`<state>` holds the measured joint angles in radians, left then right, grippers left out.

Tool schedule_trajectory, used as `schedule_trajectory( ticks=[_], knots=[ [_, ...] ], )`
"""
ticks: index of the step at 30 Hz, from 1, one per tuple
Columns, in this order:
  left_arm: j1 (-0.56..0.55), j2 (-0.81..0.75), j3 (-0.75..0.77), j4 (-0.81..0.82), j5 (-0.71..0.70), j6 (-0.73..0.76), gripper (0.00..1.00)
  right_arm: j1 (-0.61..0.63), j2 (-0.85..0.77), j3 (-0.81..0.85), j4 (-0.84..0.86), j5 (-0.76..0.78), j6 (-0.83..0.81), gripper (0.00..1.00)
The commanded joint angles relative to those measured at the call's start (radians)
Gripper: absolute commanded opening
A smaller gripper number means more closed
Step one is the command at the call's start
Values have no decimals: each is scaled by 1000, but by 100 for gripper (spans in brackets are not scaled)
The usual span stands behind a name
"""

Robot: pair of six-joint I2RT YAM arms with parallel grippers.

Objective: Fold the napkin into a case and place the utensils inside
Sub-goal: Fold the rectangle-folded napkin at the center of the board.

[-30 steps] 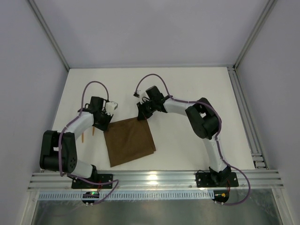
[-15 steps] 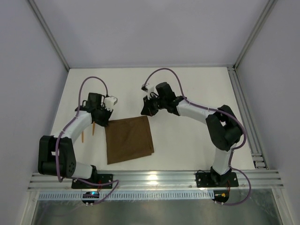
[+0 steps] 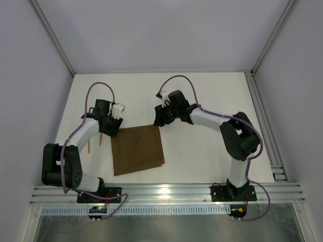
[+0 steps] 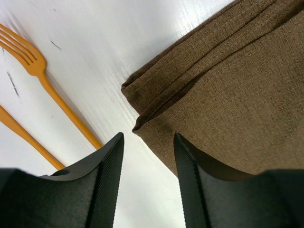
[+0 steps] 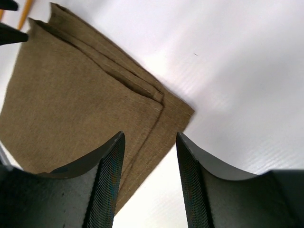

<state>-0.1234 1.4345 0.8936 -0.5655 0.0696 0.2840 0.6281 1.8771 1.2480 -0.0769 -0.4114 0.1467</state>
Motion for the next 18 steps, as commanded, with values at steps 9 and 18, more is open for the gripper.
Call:
schedule_trajectory(
  ticks=[9, 18],
  knots=[
    [56, 102, 56, -92, 120, -29, 53, -15, 191, 143, -113, 82, 68, 51],
    [56, 89, 64, -60, 222, -36, 5, -14, 232, 113, -69, 0, 93, 25]
  ],
)
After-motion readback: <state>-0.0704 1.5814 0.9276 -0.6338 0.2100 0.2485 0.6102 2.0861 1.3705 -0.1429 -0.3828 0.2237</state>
